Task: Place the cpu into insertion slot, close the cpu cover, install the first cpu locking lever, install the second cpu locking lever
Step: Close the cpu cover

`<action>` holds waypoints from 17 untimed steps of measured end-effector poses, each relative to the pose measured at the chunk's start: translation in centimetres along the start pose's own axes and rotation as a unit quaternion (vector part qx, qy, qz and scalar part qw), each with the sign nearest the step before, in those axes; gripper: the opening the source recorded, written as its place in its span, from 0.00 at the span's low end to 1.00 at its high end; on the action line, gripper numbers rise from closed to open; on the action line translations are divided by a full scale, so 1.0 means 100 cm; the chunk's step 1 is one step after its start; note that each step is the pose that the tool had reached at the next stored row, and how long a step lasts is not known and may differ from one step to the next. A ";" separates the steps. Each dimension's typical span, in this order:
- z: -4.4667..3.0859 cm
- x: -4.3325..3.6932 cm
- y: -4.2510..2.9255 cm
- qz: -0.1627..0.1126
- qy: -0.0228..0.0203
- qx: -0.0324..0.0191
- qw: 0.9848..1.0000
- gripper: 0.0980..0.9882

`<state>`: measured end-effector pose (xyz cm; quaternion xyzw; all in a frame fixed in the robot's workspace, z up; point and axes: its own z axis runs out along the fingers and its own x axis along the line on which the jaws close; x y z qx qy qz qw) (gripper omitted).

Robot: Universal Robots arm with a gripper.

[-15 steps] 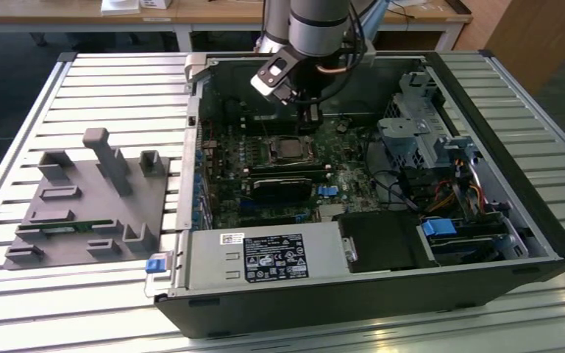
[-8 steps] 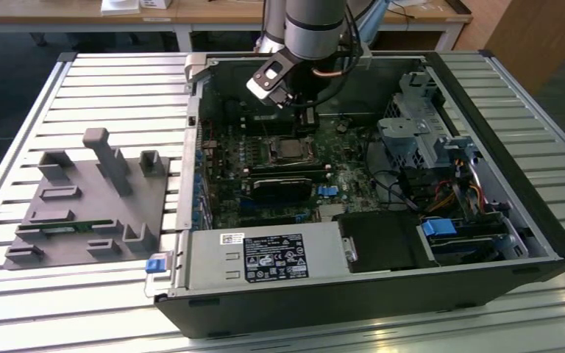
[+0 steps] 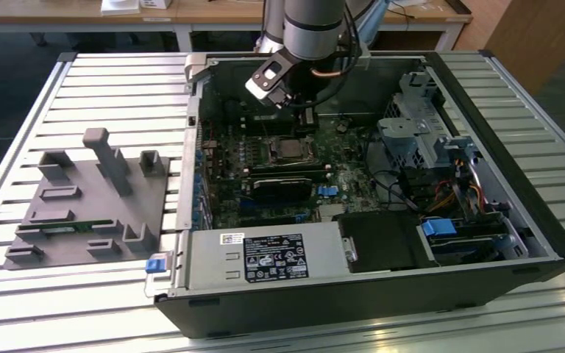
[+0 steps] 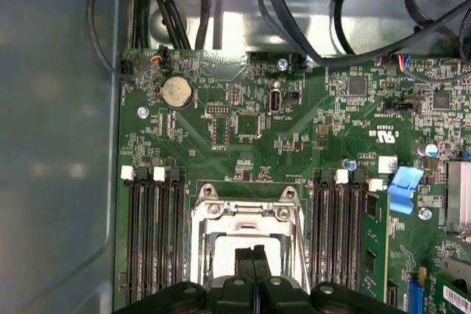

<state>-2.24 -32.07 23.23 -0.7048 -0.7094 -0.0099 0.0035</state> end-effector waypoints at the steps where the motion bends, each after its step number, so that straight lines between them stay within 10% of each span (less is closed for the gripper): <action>1: 0.0002 0.0000 -0.0027 0.000 0.000 0.000 1.000 0.01; 17: 0.0176 -0.0002 -0.0203 0.000 0.000 0.000 1.000 0.01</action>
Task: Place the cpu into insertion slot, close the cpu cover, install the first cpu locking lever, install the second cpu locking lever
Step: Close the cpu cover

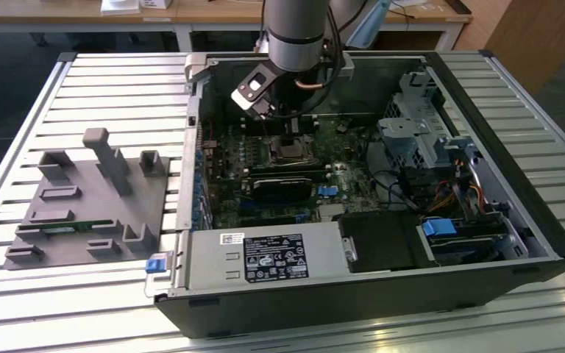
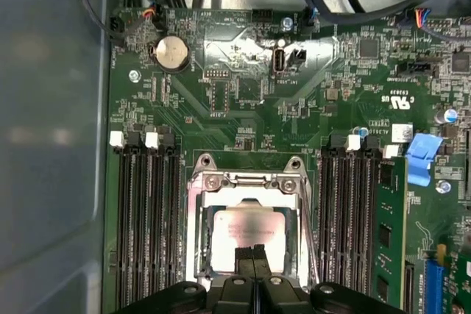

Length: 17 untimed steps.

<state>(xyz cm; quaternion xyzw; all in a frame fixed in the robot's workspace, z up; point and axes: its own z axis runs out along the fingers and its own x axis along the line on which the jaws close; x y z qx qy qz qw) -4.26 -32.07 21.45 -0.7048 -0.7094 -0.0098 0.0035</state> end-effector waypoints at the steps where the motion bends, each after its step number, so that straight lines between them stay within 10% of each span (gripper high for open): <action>1: 0.0006 0.0000 -0.0009 0.000 0.000 0.000 1.000 0.01; 17: 0.0062 0.0000 -0.0040 0.000 0.000 0.000 1.000 0.01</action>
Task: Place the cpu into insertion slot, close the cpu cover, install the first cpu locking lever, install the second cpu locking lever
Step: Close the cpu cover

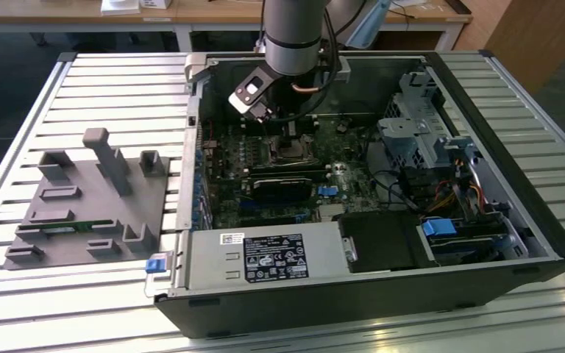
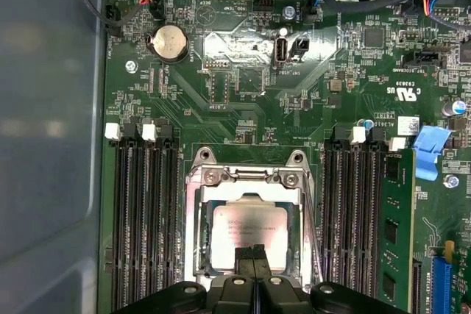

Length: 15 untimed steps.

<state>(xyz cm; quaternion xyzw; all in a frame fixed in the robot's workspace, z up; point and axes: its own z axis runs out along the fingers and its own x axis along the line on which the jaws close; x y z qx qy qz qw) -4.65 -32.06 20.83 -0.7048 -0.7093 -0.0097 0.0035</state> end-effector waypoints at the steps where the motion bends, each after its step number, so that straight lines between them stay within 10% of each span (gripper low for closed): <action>1: 0.0007 0.0000 -0.0004 0.000 0.000 0.000 1.000 0.01; 15: 0.0092 -0.0002 -0.0062 0.000 0.000 0.000 1.000 0.01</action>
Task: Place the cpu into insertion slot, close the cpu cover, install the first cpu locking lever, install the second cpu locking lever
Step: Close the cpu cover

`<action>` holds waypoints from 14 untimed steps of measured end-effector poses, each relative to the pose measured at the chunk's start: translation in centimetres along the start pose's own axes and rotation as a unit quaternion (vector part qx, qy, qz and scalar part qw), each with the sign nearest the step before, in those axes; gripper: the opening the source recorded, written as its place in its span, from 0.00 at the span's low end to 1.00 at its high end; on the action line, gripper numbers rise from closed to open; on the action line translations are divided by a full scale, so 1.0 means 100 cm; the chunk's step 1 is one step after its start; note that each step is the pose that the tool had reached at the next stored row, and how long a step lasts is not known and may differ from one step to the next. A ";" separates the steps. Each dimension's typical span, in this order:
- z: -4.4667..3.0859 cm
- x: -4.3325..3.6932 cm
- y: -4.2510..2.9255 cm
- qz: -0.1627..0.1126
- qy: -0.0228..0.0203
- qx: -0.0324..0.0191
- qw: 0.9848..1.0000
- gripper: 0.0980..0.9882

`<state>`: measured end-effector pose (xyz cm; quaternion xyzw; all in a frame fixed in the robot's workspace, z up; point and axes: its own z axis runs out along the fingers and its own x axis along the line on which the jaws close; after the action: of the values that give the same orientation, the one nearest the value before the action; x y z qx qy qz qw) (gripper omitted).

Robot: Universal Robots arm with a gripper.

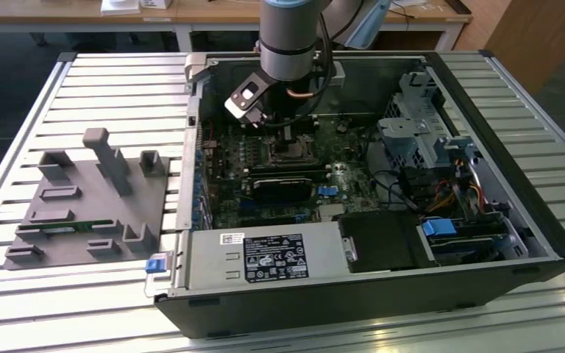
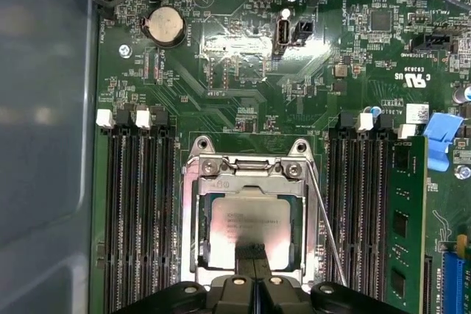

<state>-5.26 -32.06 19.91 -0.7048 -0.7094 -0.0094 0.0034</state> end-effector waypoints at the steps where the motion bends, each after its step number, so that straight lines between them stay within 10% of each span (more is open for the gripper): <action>1: -0.0004 0.0001 0.0001 0.000 0.000 0.000 1.000 0.01; 14: -0.0102 0.0003 0.0018 0.000 0.001 0.000 1.000 0.01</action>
<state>-5.09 -32.05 20.93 -0.7048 -0.7094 -0.0100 0.0038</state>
